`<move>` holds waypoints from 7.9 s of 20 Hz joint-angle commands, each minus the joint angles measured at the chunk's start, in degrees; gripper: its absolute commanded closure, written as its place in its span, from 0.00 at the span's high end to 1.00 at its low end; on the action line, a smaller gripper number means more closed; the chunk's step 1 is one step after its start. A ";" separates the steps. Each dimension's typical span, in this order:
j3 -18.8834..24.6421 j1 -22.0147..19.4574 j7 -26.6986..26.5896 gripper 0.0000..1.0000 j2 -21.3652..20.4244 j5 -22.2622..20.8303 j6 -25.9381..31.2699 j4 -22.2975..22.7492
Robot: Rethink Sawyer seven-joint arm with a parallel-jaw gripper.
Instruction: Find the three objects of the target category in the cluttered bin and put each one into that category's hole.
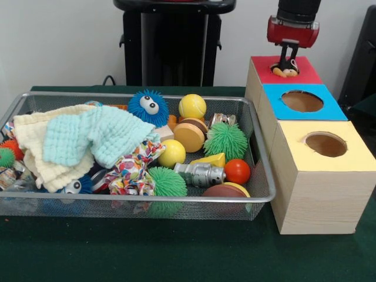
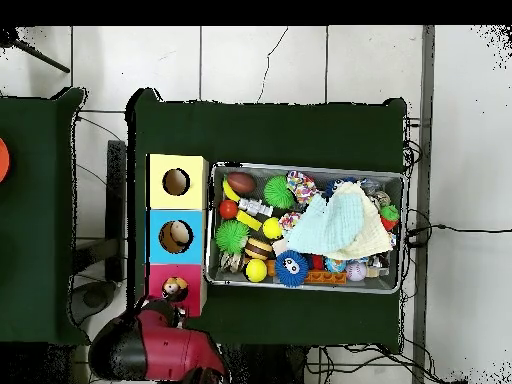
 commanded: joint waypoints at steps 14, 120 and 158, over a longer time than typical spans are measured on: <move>-3.80 3.08 11.95 0.00 -6.30 2.23 11.91 -3.25; 23.33 -51.40 -10.93 1.00 5.11 -46.73 29.14 -35.88; 14.63 -49.30 1.76 1.00 15.63 -52.63 21.87 -39.52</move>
